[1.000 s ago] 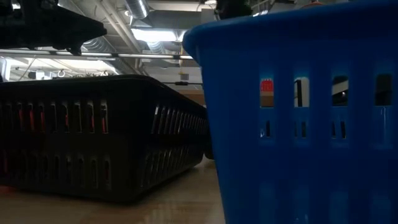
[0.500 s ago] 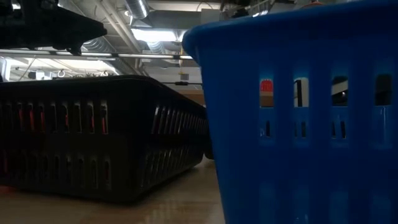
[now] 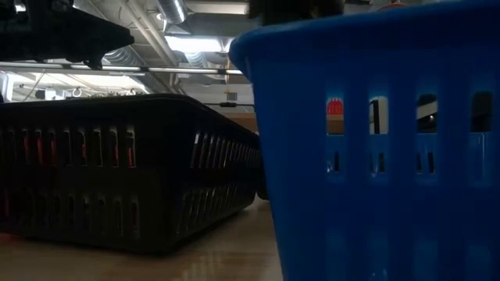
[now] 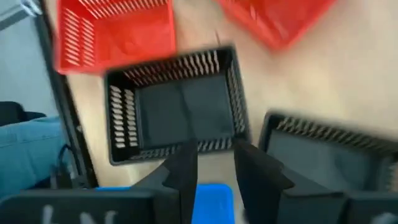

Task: Stack baskets on shelf by color
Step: Put the top left black basket on the shelf

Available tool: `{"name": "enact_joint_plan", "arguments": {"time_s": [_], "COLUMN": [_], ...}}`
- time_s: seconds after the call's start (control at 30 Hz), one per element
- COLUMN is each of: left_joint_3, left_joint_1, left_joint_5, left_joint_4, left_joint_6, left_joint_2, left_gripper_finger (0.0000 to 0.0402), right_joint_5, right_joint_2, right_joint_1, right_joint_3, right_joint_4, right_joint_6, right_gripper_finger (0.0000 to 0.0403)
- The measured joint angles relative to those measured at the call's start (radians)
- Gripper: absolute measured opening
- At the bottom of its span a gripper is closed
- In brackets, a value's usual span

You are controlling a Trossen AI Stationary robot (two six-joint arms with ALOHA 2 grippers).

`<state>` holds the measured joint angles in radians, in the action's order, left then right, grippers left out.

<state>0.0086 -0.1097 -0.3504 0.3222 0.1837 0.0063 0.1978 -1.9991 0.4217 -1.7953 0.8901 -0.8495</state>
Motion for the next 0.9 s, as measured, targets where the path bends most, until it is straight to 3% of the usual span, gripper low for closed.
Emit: {"name": "enact_joint_plan", "arguments": {"time_s": [0.27,0.43,0.8,0.9], "left_joint_3": [0.000,0.000,0.000,0.000], "left_joint_1": [0.000,0.000,-0.001,0.000], "left_joint_5": [0.000,0.000,0.000,0.026], "left_joint_4": [-0.011,-0.060,-0.088,-0.088], "left_joint_6": [-0.001,-0.002,-0.025,-0.108], "left_joint_2": [0.000,0.000,0.000,0.000], "left_gripper_finger": [0.0127,0.0127,0.0127,0.0127], "right_joint_5": [-0.015,0.001,0.093,0.096], "right_joint_2": [-0.001,-0.001,-0.001,-0.001], "right_joint_1": [0.035,0.035,0.034,0.034], "right_joint_3": [0.220,0.232,0.232,0.232], "right_joint_4": [-0.061,-0.139,-0.139,-0.138], "right_joint_6": [-0.197,-0.193,-0.159,-0.143], "right_gripper_finger": [0.0105,0.0098,0.0095,0.0095]}}
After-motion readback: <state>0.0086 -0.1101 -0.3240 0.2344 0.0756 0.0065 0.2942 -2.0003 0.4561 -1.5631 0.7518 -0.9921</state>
